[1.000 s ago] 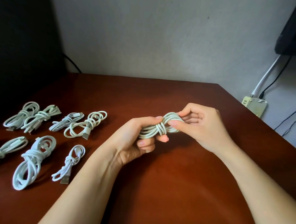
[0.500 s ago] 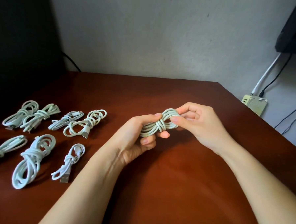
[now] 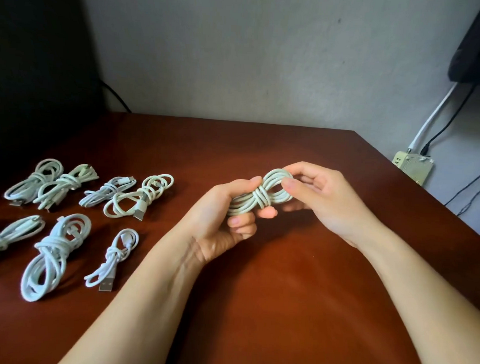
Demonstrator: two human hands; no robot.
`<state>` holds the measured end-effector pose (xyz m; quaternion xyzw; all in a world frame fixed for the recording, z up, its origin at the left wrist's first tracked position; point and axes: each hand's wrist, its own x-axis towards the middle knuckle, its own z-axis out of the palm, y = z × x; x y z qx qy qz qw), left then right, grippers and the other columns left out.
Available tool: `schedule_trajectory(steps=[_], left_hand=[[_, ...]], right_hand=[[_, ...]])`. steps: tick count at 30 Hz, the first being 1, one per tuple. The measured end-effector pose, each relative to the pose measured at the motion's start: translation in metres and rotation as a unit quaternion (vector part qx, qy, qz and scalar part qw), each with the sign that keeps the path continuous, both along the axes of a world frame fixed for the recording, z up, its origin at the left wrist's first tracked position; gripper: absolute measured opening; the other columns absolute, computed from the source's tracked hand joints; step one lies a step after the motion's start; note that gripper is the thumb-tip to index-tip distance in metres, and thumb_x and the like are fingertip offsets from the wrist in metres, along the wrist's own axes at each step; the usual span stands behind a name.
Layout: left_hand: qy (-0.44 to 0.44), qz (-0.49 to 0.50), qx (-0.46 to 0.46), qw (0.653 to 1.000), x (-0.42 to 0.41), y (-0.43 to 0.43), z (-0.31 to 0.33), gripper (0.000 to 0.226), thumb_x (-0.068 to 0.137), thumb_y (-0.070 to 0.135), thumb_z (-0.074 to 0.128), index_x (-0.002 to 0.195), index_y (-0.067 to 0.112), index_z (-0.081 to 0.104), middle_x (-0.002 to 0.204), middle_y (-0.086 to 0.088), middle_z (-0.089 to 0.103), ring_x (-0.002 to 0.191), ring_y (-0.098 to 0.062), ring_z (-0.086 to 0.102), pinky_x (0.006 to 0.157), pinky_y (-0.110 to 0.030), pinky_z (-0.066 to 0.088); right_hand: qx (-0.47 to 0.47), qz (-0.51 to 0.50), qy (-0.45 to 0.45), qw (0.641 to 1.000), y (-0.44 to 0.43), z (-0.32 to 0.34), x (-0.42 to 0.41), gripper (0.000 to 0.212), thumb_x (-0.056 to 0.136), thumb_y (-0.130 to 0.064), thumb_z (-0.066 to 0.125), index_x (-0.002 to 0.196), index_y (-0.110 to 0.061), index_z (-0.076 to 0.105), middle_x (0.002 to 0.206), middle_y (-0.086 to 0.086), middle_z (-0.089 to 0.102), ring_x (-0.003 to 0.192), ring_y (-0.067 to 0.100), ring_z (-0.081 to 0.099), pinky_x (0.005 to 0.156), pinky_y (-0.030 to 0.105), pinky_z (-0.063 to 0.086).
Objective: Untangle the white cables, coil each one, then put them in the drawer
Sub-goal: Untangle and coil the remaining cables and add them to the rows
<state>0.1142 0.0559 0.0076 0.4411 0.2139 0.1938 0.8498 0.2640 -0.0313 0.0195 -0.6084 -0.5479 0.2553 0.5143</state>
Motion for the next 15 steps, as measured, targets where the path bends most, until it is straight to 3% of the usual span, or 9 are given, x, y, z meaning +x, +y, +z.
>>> schedule_trajectory(steps=[9, 15], left_hand=[[-0.007, -0.003, -0.025, 1.0, 0.0021, 0.0001, -0.0006, 0.022, 0.093, 0.021, 0.046, 0.084, 0.007, 0.06, 0.057, -0.015, 0.059, 0.026, -0.003, 0.022, 0.039, -0.014, 0.015], [-0.025, 0.006, -0.032, 0.999, 0.0021, 0.0016, 0.0006, 0.017, 0.085, 0.02, 0.051, 0.083, 0.007, 0.06, 0.058, -0.017, 0.058, 0.025, -0.004, 0.024, 0.04, -0.014, 0.015]], right_hand=[[-0.003, 0.005, 0.05, 0.999, 0.002, -0.0035, -0.0014, 0.028, 0.081, -0.032, 0.058, 0.1, -0.014, 0.067, 0.094, 0.004, 0.071, 0.085, 0.011, 0.067, 0.071, 0.025, 0.055], [-0.009, 0.049, 0.203, 0.978, 0.0061, -0.0074, -0.0061, 0.025, 0.083, -0.028, 0.057, 0.102, -0.014, 0.064, 0.112, 0.014, 0.065, 0.099, 0.015, 0.064, 0.079, 0.029, 0.054]])
